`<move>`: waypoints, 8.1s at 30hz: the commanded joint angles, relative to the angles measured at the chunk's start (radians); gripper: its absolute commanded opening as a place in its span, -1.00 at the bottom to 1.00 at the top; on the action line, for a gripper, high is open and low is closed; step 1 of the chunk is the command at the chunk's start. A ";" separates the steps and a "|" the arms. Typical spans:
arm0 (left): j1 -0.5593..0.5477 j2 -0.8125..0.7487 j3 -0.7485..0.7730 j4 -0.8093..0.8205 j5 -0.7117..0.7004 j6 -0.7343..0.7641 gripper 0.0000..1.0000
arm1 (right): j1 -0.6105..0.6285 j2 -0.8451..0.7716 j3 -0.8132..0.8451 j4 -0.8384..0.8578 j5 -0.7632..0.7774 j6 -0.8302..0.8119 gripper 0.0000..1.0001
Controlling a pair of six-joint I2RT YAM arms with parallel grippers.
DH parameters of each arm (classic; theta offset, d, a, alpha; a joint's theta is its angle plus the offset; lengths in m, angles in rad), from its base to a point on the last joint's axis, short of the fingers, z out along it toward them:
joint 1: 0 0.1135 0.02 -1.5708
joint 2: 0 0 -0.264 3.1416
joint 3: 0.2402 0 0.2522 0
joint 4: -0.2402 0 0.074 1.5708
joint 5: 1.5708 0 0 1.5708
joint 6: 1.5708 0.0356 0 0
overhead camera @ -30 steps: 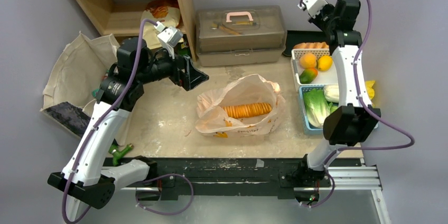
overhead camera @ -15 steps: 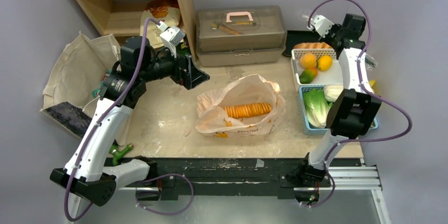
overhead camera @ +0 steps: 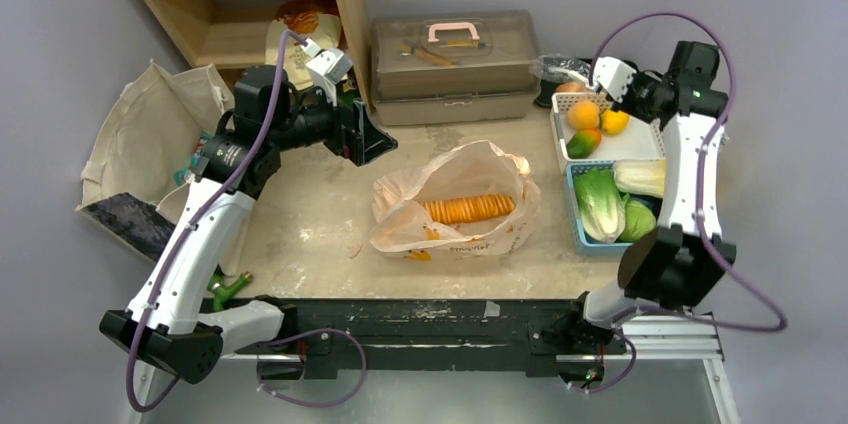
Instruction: Untie the knot of the grocery bags and take out the mixed food
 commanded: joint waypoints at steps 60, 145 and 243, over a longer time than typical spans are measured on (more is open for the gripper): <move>-0.068 0.070 -0.519 0.171 0.102 0.126 0.36 | 0.935 -0.374 -0.315 0.020 -0.164 0.708 -0.69; 0.008 0.380 -0.250 -0.018 0.181 0.032 -1.00 | 0.921 -0.111 -0.316 0.009 -0.055 0.351 -1.00; 0.133 -0.027 0.172 0.128 0.212 -0.489 0.99 | 0.789 -0.498 -0.255 0.388 -0.089 0.546 -1.00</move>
